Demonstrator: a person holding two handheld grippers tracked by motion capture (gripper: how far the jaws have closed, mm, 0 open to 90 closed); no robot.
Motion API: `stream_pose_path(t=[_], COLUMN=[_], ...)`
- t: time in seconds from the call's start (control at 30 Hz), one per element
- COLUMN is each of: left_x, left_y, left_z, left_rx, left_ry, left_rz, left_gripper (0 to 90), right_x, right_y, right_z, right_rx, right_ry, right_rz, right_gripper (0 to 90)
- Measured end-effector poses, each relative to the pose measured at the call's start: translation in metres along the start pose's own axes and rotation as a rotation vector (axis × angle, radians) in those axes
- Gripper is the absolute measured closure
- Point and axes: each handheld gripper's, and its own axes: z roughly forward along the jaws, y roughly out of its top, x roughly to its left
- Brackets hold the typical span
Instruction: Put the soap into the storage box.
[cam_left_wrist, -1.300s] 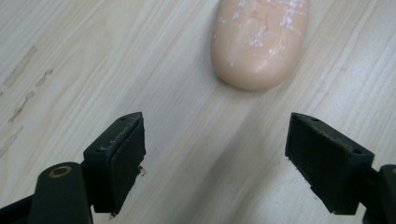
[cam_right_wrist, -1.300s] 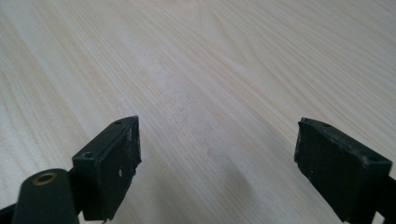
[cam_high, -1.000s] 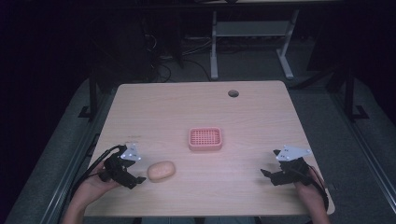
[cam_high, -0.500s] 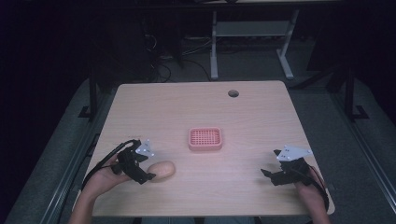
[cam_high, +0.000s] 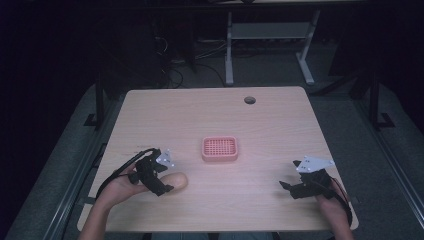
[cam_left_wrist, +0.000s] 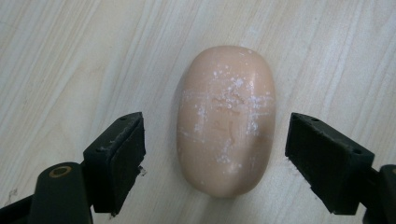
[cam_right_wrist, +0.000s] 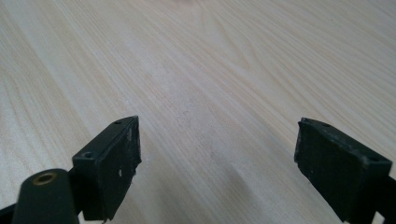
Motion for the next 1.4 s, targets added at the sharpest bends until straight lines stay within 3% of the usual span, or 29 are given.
stream_pose_path(t=[0.67,1.2,1.4], left_x=[0.002,0.000,0.002], left_y=[0.006,0.009,0.008], left_z=[0.021,0.030,0.032], left_rx=[0.040,0.058,0.067], left_ry=[-0.053,-0.056,-0.069], left_rz=[-0.011,0.009,-0.001], left_gripper=[19.6,20.5,22.5], right_x=[0.001,0.000,0.001], right_y=[0.000,0.000,0.001], right_z=[0.001,0.002,0.002], right_rx=[0.000,0.003,0.004], right_ry=[0.004,0.008,0.008], right_rz=[-0.001,-0.005,-0.002], right_gripper=[14.0,14.0,14.0])
